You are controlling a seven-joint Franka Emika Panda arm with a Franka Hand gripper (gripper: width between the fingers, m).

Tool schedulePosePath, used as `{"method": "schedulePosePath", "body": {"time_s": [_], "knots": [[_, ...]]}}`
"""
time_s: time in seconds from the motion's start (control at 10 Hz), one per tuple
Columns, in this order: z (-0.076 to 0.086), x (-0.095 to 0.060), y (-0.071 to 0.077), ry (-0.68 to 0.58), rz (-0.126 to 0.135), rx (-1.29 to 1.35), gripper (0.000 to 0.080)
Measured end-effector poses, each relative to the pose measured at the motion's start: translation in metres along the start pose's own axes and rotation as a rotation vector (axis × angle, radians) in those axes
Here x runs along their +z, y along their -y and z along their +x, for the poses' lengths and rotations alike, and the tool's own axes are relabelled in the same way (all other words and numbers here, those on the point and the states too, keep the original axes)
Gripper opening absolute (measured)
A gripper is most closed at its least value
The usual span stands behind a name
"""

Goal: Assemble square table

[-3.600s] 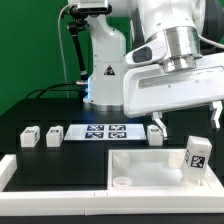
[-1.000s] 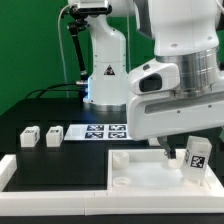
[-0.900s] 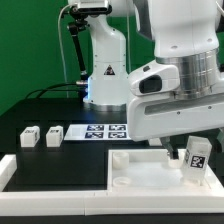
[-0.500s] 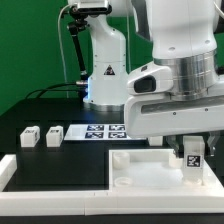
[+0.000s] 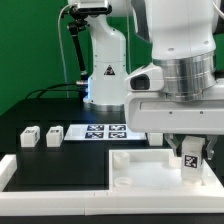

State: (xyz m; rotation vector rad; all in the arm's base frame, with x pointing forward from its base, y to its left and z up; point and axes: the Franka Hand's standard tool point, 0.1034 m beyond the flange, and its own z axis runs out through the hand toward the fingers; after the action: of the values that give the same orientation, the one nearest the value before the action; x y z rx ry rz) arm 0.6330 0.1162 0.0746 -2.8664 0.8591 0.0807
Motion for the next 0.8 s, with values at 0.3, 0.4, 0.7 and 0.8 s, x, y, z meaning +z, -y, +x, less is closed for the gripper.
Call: {"method": "schedulePosePath", "body": {"time_s": [0.3,0.4,0.7,0.8], "knots": [[-0.0025,0.001,-0.0021,-0.024,0.071,0.44,0.0295],[-0.0022,0.0012,-0.0034,-0.024,0.104,0.562,0.0295],[-0.0045,0.0015,-0.0042,-0.013,0.149,0.717,0.0295],[-0.0052,0.001,-0.0042,-0.015,0.141,0.643,0.0295]]}}
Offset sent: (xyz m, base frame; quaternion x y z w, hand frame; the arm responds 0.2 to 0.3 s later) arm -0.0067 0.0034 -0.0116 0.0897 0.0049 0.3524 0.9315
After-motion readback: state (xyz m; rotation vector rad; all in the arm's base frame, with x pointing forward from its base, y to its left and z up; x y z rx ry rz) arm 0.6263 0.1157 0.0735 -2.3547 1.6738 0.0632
